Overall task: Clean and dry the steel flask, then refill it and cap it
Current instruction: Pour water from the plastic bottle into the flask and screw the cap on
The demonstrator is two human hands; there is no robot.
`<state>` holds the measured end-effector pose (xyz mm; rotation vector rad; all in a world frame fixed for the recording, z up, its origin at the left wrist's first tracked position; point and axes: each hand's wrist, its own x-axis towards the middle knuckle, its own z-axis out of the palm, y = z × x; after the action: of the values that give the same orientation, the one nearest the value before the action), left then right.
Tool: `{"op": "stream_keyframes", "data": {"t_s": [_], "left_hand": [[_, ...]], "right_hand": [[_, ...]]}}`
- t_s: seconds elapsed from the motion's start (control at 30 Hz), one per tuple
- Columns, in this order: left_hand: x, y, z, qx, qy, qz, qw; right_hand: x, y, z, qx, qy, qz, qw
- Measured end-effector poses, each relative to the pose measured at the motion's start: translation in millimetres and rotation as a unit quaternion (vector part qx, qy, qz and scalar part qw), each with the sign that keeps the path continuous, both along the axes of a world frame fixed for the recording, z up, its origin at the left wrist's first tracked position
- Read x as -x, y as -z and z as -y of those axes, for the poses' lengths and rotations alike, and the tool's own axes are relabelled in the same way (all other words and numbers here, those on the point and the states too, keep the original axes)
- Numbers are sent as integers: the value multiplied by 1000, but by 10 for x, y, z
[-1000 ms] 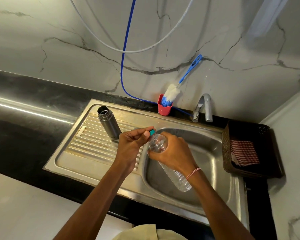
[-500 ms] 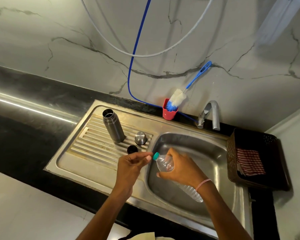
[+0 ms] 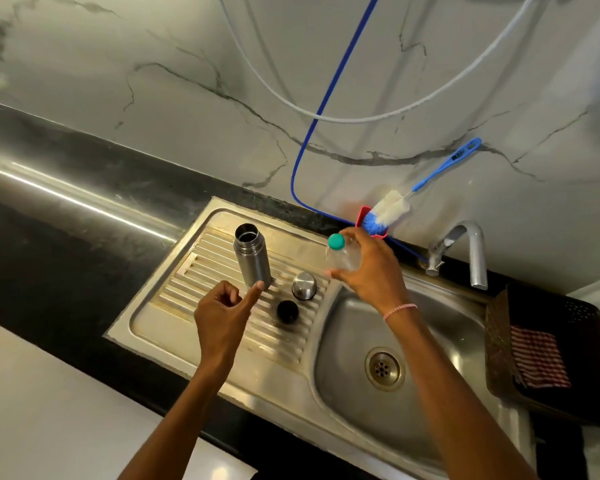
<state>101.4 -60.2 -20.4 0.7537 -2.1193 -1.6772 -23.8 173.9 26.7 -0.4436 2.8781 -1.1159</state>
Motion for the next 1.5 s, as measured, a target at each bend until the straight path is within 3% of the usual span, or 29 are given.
{"op": "stream_keyframes", "data": {"t_s": [0.27,0.43,0.9,1.4,1.5], "left_hand": [[483,154,487,104,46,26,993],[766,260,575,149,108,59,981],[1065,454,513,196,115,46,973],[1084,522,536,190,118,74,972],[1086,531,565,165,131,67,975]], "right_hand": [[552,184,564,103,47,-42,993],[775,355,927,144,56,-19,988],[1232,860,1792,3,-23,-28,999],[1300,1150,1717,6,-7,46,999],[1143,1120,1582,35,38,45,998]]}}
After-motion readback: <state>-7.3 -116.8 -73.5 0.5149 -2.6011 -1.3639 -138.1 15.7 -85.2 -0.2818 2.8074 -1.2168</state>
